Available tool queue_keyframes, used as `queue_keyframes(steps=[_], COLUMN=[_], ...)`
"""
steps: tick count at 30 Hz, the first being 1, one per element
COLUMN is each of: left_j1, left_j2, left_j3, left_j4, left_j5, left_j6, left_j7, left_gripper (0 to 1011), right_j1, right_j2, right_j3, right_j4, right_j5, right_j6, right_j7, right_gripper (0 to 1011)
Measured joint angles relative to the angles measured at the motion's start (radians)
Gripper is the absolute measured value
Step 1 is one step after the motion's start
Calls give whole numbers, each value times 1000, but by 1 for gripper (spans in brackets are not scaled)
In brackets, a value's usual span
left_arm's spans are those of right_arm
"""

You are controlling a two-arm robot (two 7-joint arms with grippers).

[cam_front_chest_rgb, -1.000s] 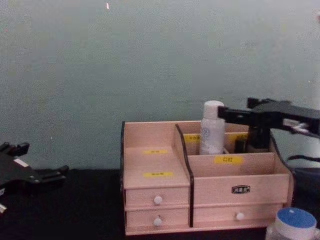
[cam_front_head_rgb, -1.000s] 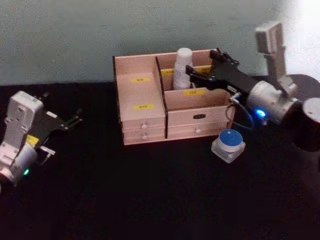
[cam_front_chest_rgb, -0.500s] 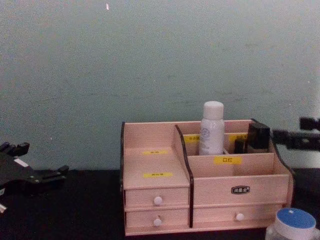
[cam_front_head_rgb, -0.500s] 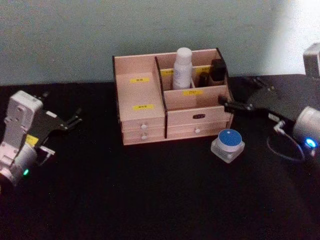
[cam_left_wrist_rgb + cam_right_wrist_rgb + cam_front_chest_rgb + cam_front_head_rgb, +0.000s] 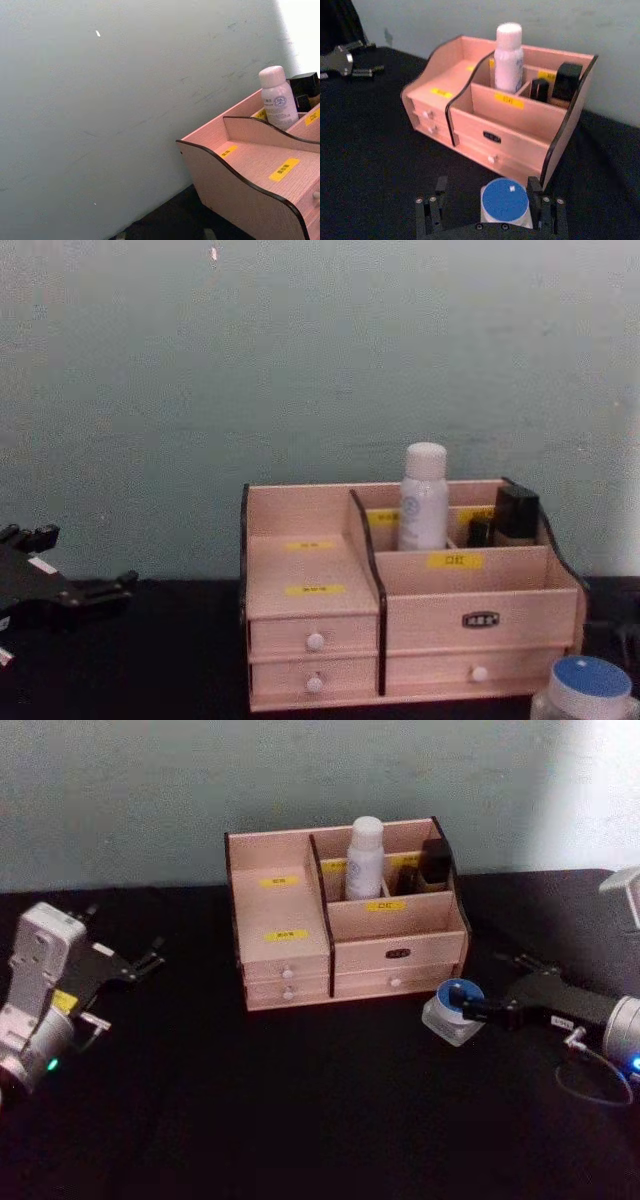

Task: Pick up the facial cleanser and watermelon frost from the table and place them into the tiered storage box.

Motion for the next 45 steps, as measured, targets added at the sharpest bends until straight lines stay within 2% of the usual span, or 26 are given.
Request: queue_keyframes(steps=[8,16,27,45], left_j1=[0,0,0,0], left_j2=[0,0,0,0], left_j3=[0,0,0,0], left_j4=[0,0,0,0], left_j5=[0,0,0,0], left_j6=[0,0,0,0], left_j7=[0,0,0,0], left_gripper=[1001,1001,1001,1001], right_j1=[21,51,81,114], right_j2=[13,13,-3,-32], right_j3=[-47,-88,-116,-137], right_j4=[31,71,112,172], right_j5=[-11,-35,-62,-90], right_j6=[23,8,-14,-15], right_j7=[-22,-41,-52,-52], right_gripper=[1000,1000,1000,1000])
